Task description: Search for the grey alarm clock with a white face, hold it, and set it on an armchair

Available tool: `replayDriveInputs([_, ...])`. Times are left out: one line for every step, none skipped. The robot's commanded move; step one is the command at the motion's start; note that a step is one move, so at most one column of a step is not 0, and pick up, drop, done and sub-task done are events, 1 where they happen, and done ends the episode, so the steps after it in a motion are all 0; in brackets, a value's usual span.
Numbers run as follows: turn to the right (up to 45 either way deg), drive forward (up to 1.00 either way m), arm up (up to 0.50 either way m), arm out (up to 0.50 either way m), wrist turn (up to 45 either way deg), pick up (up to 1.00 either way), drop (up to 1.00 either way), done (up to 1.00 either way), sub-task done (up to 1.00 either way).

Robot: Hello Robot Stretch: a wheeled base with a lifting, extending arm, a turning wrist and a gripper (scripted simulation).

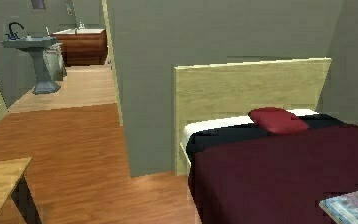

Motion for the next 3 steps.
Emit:
replayDriveInputs([-45.0,0.0,0.0,0.0,0.0,0.0,0.0,0.0,0.0])
replayDriveInputs([-45.0,0.0,0.0,0.0,0.0,0.0,0.0,0.0,0.0])
replayDriveInputs([-12.0,0.0,0.0,0.0,0.0,0.0,0.0,0.0,0.0])
